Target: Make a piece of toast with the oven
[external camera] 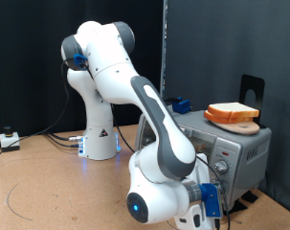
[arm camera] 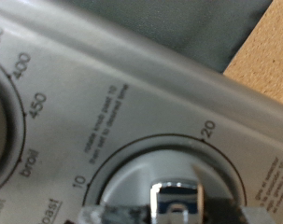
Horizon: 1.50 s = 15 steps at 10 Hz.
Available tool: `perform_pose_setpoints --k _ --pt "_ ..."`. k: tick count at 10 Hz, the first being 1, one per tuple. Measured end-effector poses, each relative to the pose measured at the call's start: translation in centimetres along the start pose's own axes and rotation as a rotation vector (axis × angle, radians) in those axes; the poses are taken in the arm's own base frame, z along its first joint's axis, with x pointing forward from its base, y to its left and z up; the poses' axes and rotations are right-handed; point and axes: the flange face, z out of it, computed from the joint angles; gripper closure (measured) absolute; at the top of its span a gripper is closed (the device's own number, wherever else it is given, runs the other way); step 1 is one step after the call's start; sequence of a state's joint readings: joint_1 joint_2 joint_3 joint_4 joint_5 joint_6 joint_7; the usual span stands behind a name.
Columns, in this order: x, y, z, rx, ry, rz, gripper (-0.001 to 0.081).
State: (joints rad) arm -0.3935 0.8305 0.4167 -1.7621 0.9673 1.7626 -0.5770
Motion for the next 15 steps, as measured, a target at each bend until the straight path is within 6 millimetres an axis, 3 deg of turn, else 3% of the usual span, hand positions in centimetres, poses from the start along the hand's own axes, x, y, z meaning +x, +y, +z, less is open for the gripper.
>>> perform_pose_setpoints --k 9,10,11,12,13,14,15 --pt "-0.2 -0.2 -0.2 -0.008 0.026 -0.056 0.0709" --pt "-0.1 -0.3 -0.4 -0.009 0.028 -0.058 0.0553" --pt "-0.1 -0.4 -0.5 -0.009 0.031 -0.059 0.0553" --pt "-0.2 -0.5 -0.8 -0.008 0.033 -0.059 0.0359" --pt "-0.4 -0.6 -1.3 0.000 0.031 -0.052 0.0359" --pt "-0.8 -0.9 -2.5 0.010 0.028 -0.044 0.0162" --pt "-1.2 -1.1 -3.9 0.012 0.035 -0.035 0.0162"
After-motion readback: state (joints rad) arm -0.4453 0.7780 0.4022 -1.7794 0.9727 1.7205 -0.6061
